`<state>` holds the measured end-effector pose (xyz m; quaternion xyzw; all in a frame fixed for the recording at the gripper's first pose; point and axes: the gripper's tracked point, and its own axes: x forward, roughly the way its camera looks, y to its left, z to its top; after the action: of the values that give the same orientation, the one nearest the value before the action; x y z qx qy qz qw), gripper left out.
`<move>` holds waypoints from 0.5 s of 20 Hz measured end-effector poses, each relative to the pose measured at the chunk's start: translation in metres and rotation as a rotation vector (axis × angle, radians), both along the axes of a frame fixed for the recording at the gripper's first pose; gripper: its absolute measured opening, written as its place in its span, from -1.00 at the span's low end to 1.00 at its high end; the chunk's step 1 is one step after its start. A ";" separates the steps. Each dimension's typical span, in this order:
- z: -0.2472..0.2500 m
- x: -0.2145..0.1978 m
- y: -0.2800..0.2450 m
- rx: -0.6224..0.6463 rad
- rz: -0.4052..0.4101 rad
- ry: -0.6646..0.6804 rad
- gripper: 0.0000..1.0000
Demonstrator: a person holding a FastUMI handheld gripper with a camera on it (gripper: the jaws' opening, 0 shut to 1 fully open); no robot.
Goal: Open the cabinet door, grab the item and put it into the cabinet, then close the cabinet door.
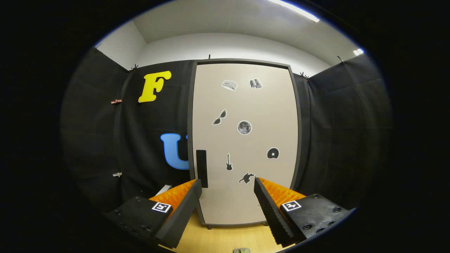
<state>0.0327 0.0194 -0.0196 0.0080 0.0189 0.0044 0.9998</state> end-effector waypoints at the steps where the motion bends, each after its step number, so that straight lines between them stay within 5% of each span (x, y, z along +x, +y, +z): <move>1: -0.002 0.005 0.005 -0.001 0.003 0.001 0.95; 10: -0.021 0.066 0.048 0.008 0.025 0.009 0.95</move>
<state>0.0984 0.0676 -0.0405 0.0120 0.0236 0.0172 0.9995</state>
